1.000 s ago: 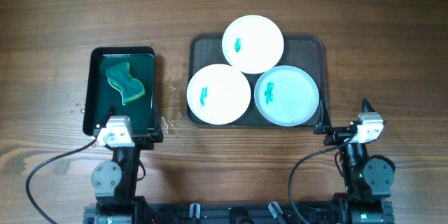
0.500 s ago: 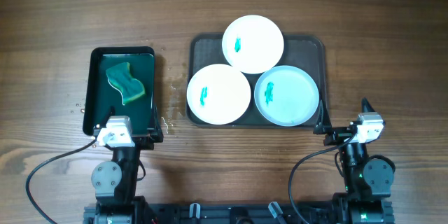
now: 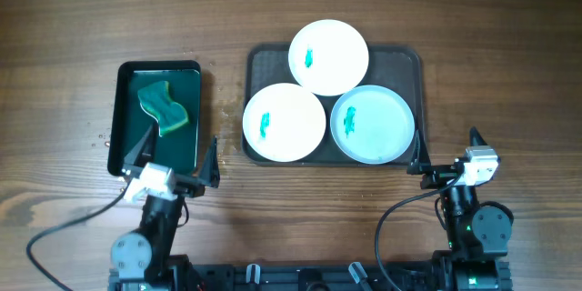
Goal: Clean dirty plates on tray and stack at the side
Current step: 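Reach left gripper into black tray and grasp the green sponge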
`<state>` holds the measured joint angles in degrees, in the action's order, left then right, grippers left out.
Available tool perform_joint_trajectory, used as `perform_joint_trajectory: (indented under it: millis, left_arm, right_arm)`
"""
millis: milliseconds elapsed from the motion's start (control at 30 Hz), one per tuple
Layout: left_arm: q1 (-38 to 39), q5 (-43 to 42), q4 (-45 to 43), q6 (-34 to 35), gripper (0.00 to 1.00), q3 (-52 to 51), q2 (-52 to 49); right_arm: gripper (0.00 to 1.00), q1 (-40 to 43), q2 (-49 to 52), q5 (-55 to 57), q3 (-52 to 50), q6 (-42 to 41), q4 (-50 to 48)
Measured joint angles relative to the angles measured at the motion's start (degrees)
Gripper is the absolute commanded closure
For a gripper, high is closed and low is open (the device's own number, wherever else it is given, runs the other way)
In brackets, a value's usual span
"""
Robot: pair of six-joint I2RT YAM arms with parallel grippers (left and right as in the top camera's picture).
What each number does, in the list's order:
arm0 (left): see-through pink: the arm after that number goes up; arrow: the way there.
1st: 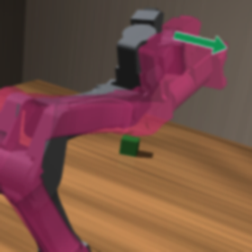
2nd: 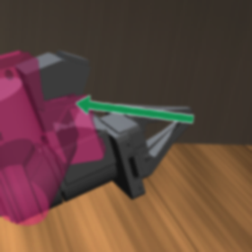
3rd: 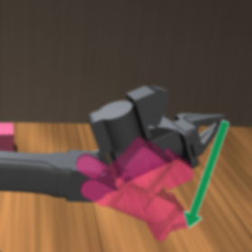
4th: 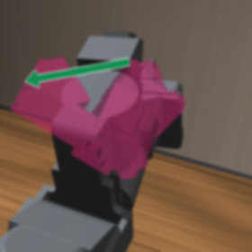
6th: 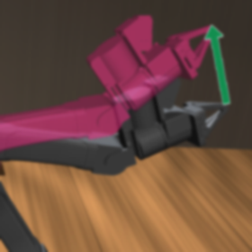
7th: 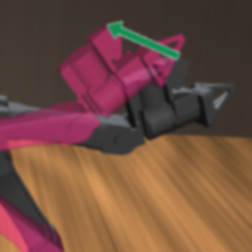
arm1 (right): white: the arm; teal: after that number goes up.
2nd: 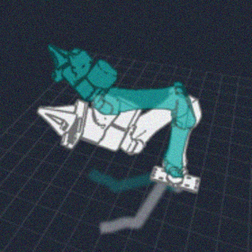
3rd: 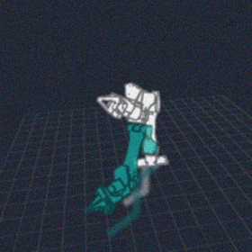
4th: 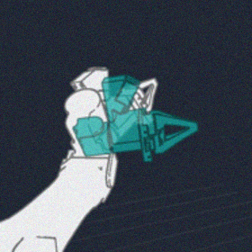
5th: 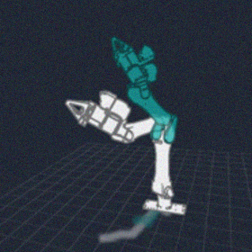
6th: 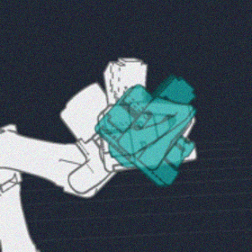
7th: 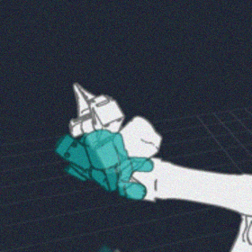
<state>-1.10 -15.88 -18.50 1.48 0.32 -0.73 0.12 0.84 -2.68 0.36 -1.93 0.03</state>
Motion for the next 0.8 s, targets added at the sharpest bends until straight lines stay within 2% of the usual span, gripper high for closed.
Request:
perform_joint_trajectory:
  millis: [67, 133, 200, 233, 333, 433, 533, 600, 800]
  left_arm:
    - [0.0, -0.3, -3.9, 0.0, 0.0, 0.2, 0.0]
    - [0.0, 1.1, -3.3, 0.2, 0.0, 0.8, -0.1]
    - [0.0, 4.6, 4.1, 0.9, 0.0, 3.3, -0.9]
    - [0.0, 8.5, 12.3, 1.5, 0.0, 7.5, -3.8]
    - [0.0, 10.9, 29.6, 2.1, 0.0, 18.2, -12.6]
    - [0.0, 6.2, 33.8, 2.3, 0.0, 25.8, -21.9]
    - [0.0, 2.5, 31.2, 3.1, 0.0, 28.5, -28.7]
    - [-0.2, 3.6, 32.0, 5.5, 0.0, 29.4, -32.3]
    - [-7.1, 13.9, 49.5, 17.8, 0.0, 41.3, -51.3]
  right_arm:
    - [0.0, 0.0, 0.0, 0.0, 0.0, 0.0, 0.0]
    - [0.0, 0.0, 0.0, 0.0, 0.0, 0.0, 0.0]
    - [0.0, 0.0, 0.0, 0.0, 0.0, 0.0, 0.0]
    - [0.0, 0.0, 0.0, 0.0, 0.0, 0.0, 0.0]
    - [0.0, 0.0, 0.0, 0.0, 0.0, 0.0, 0.0]
    - [0.0, 0.0, 0.0, 0.0, 0.0, 0.0, 0.0]
    - [0.0, 0.0, 0.0, 0.0, 0.0, 0.0, 0.0]
    - [0.0, 0.0, 0.0, 0.0, 0.0, 0.0, 0.0]
    - [0.0, 0.0, 0.1, 0.0, 0.0, 0.0, 0.0]
